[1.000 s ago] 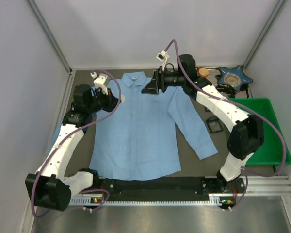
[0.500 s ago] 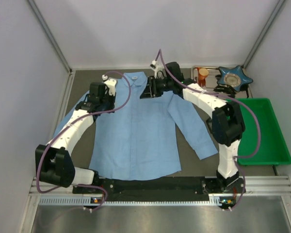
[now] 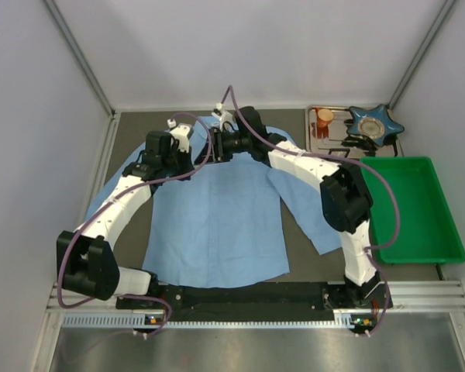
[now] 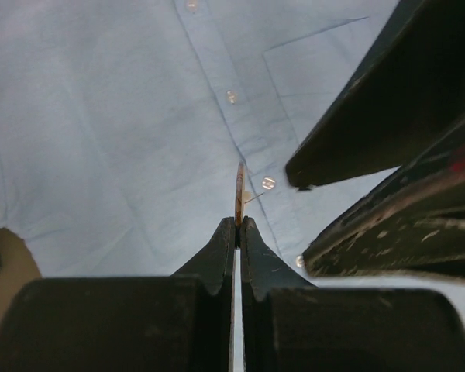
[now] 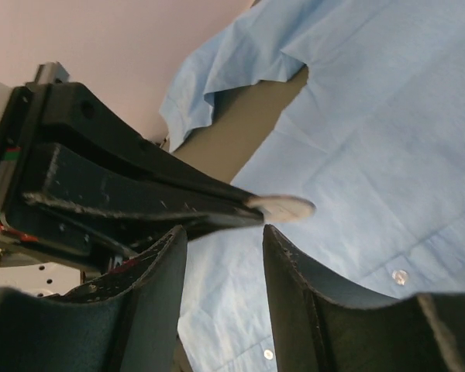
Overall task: Pin the brooch onto the clothing
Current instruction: Adjust the brooch.
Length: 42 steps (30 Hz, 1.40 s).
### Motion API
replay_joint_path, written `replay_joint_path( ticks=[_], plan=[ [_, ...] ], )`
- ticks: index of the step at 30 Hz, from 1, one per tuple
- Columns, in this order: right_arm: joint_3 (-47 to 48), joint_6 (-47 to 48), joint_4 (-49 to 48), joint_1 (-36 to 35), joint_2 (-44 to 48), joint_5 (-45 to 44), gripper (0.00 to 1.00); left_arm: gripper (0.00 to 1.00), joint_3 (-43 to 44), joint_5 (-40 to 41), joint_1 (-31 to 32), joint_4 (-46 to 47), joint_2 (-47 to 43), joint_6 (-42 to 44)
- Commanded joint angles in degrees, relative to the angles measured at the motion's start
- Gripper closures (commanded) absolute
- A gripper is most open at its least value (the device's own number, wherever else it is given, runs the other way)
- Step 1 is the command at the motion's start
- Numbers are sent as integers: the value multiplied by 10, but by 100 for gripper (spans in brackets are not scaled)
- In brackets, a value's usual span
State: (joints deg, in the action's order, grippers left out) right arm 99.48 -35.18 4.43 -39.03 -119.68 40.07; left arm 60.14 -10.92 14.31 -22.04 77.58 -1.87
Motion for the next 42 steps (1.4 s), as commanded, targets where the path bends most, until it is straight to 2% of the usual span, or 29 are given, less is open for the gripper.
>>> replay_joint_path(
  ticks=[1,14,21,31,36,42],
  plan=[
    [28,24,-16,-18,9,-26,56,100,-10,-55,2,31,-28,-27],
    [7,101,29,-31,30,-87,63,100,-27,-67,2,24,-56,-38],
    [3,109,32,-32,32,-72,73,100,-28,-75,2,31,-55,-45],
    [-32,110,13,-34,57,-35,69,100,-33,-75,2,33,-52,-45],
    [-33,116,6,-35,55,-51,78,100,-31,-82,1,37,-52,-45],
    [-27,113,5,-35,48,-54,80,100,-30,-96,1,32,-53,-42]
  ],
)
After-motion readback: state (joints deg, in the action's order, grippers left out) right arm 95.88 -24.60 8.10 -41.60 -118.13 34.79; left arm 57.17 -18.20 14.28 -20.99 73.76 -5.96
